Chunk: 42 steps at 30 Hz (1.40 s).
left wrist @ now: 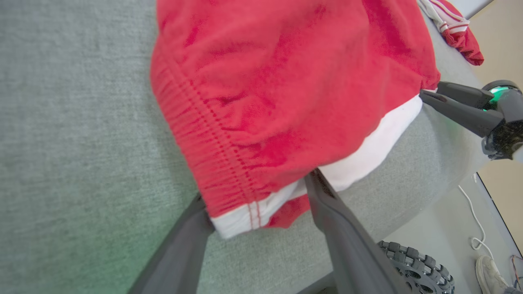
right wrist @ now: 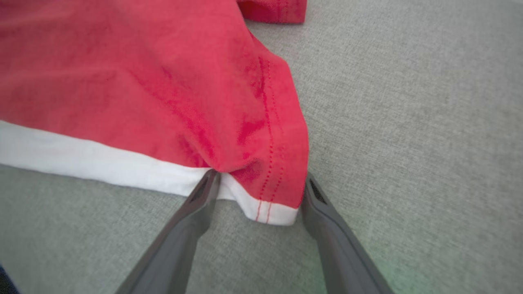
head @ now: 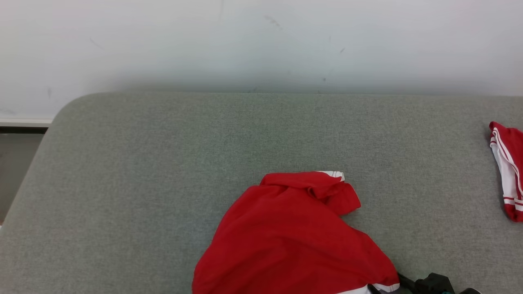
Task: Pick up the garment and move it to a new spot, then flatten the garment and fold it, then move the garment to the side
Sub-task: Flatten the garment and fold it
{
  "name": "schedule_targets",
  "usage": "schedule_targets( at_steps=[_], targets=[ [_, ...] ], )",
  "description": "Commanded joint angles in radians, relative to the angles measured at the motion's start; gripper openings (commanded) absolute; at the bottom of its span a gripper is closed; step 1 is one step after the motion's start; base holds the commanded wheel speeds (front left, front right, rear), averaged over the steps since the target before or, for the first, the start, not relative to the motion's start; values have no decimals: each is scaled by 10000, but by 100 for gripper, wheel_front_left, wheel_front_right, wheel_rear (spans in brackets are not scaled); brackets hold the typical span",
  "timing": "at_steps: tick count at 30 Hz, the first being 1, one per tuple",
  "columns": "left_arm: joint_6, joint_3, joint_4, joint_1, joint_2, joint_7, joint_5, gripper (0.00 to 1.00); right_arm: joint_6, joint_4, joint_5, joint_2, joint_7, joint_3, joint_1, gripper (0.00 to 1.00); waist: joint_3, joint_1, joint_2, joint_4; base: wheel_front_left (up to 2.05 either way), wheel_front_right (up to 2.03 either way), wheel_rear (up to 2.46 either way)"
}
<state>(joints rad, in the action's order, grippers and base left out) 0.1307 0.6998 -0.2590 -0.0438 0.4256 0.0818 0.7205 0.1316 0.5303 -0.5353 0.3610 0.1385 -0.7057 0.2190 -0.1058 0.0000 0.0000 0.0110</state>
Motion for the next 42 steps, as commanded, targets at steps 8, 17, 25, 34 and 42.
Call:
schedule_targets(
  at_steps=[8,17,25,34,42],
  targets=[
    [-9,431,250,-266,210,-328,469,0,-9,-209,-996,65,-570,-787,181,0,2,0,0,28,0,0,0],
    [-9,-20,3056,-267,851,-908,2457,0,-12,-2780,-3765,1271,-324,17,-3,0,514,0,0,-97,0,0,0],
    [-202,-847,6724,-587,1691,-2049,4341,0,-10,-6146,-5493,2804,-66,1632,-684,0,1034,0,0,-468,0,0,0],
    [-955,-1708,9711,-1559,1985,-3197,6403,0,-10,-9623,-6242,3901,199,4521,-1396,0,1234,0,0,-1022,0,0,0],
    [-1678,-2476,9752,-3354,1899,-3987,7537,0,-10,-10630,-6348,3749,-789,6545,-1126,0,832,0,0,-1166,0,0,0]
  ],
)
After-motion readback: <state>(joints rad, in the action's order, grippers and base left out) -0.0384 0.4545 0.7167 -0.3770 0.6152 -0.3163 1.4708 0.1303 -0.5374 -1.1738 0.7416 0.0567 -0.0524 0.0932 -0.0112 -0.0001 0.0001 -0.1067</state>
